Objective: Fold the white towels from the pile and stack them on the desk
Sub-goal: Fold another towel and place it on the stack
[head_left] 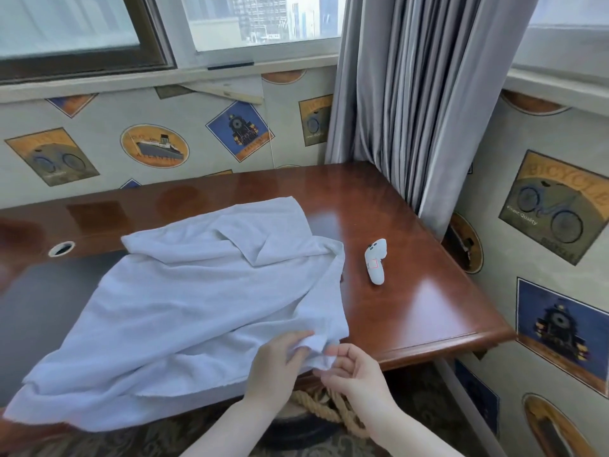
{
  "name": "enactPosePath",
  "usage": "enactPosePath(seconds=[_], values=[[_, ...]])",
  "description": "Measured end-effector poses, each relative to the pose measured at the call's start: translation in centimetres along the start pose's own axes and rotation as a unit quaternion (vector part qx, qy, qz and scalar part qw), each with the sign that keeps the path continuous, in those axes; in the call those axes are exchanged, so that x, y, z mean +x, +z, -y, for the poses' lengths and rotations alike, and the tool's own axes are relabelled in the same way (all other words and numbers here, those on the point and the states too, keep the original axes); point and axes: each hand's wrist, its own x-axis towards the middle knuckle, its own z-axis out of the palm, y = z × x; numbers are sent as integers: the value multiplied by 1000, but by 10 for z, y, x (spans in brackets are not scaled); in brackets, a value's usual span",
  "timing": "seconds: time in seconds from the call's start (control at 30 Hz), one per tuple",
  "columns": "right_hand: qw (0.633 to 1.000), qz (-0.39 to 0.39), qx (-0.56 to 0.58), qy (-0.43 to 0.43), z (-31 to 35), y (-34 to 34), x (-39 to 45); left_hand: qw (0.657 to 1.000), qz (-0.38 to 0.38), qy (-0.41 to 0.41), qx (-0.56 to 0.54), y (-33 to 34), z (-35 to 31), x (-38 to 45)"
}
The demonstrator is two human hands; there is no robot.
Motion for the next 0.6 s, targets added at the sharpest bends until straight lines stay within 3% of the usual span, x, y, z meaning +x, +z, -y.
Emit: enactPosePath(seconds=[0.17,0.33,0.47,0.6], values=[[994,-36,-66,-79,1,-1,-4,997,54,-1,-59,1,-10,-3],[959,-101,-161,-210,5,2,-4,992,74,-11,-103,-1,-8,-11],[930,-124,-236,-252,9,7,-2,990,66,-10,-127,-2,-14,-10],[925,-127,-243,-263,15,17,-3,989,30,1,-145,-3,-25,-2]])
